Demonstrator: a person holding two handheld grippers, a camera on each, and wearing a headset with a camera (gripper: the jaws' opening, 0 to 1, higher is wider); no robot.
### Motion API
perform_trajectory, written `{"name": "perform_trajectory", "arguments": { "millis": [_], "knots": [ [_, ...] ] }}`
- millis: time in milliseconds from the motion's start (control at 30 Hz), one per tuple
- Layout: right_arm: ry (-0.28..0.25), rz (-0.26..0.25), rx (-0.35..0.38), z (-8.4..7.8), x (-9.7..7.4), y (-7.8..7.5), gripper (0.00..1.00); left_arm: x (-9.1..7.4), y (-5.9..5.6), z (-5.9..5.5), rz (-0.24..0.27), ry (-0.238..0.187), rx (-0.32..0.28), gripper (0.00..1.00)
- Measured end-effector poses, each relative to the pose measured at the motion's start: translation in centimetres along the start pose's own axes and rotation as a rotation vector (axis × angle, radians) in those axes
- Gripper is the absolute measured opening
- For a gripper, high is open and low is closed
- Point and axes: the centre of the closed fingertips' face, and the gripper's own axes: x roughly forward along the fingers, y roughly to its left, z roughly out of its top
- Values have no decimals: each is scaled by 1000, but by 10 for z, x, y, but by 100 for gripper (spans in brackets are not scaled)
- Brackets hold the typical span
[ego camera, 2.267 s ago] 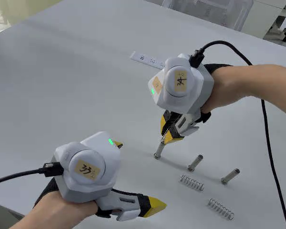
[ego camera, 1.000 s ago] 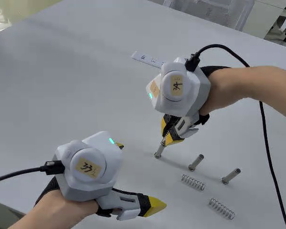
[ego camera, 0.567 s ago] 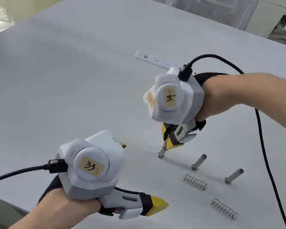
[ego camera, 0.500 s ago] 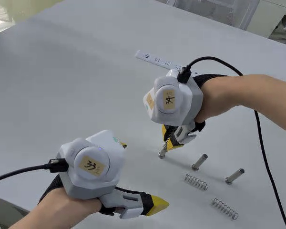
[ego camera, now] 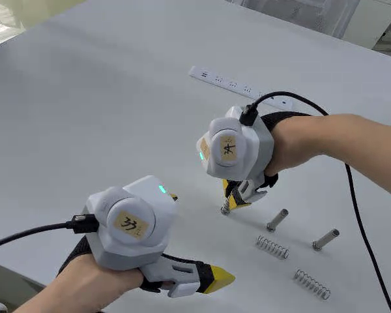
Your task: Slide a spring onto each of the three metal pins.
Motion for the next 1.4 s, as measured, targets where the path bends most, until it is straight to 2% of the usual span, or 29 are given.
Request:
{"name": "perform_trajectory", "arguments": {
  "millis": [433, 800, 867, 1033, 1233, 1400],
  "knots": [
    [2, 3, -4, 2, 7, 1, 8, 0, -1, -1, -4, 6, 3, 90],
    [-4, -2, -2, 0, 6, -2, 9, 2, -2, 1, -11, 9, 6, 90],
    [-6, -8, 3, 0, 7, -3, 14, 2, -1, 1, -10, 9, 5, 90],
    [-31, -36, 14, 2, 8, -8, 41, 2, -2, 2, -12, 8, 7, 90],
    [-71, -64, 38, 4, 7, -11, 68, 2, -1, 3, -10, 4, 4, 90],
    [-106, -67, 66, 6, 5, -6, 80, 2, 2, 6, -2, -11, -4, 90]
  ]
}}
